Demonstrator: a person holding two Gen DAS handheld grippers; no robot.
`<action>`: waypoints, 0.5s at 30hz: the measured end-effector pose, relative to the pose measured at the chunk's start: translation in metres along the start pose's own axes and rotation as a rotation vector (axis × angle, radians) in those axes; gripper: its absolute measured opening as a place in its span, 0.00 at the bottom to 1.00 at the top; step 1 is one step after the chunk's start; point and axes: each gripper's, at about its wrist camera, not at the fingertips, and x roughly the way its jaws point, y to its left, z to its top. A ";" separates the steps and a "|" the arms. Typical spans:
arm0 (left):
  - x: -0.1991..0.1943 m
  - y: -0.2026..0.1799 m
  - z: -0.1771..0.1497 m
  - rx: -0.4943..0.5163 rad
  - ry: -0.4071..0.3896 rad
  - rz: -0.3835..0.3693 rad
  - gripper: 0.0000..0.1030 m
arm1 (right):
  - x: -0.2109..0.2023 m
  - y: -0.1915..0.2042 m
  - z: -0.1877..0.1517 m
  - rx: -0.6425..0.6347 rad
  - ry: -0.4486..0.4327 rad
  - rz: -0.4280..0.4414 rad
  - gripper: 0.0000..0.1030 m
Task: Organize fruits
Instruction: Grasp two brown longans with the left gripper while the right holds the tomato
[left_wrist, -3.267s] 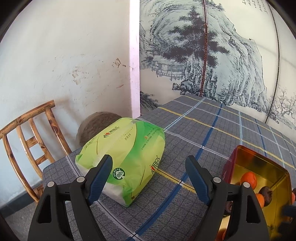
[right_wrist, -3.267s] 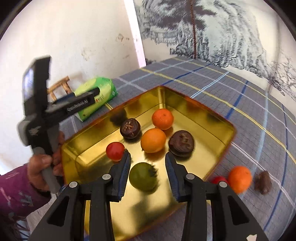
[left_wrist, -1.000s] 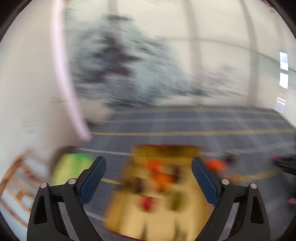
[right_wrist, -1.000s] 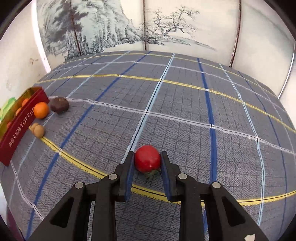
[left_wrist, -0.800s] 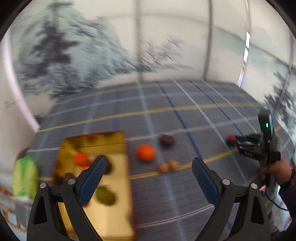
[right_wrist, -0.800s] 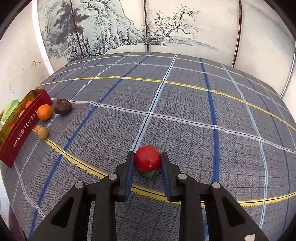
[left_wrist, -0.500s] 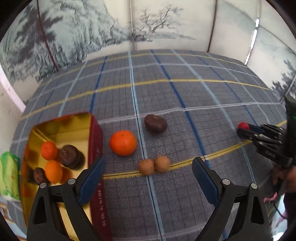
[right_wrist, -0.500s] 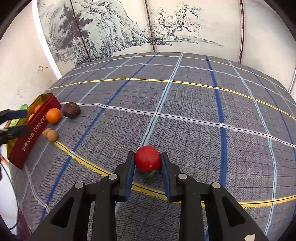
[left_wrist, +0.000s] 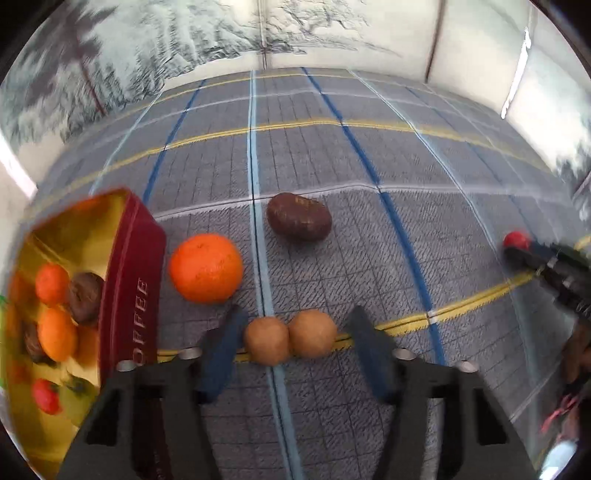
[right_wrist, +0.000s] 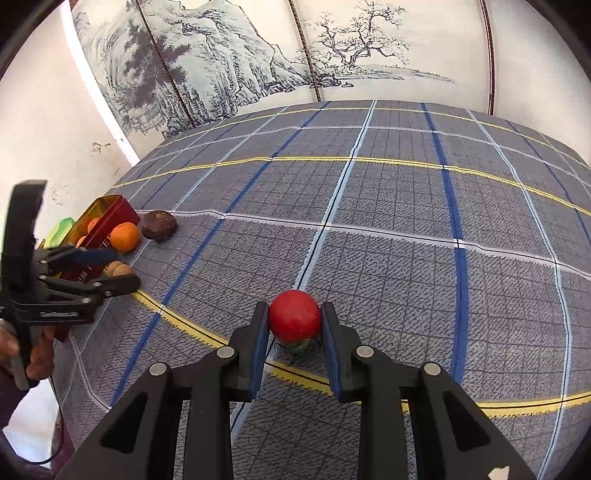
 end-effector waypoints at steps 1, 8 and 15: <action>0.000 0.001 -0.001 -0.003 -0.006 0.009 0.47 | 0.000 0.000 0.000 0.001 0.000 0.000 0.25; -0.027 -0.012 -0.016 -0.033 -0.051 -0.016 0.47 | 0.001 0.001 0.000 -0.002 0.000 -0.005 0.25; -0.080 -0.026 -0.033 -0.060 -0.114 -0.005 0.47 | 0.002 0.005 -0.001 -0.023 0.005 -0.033 0.25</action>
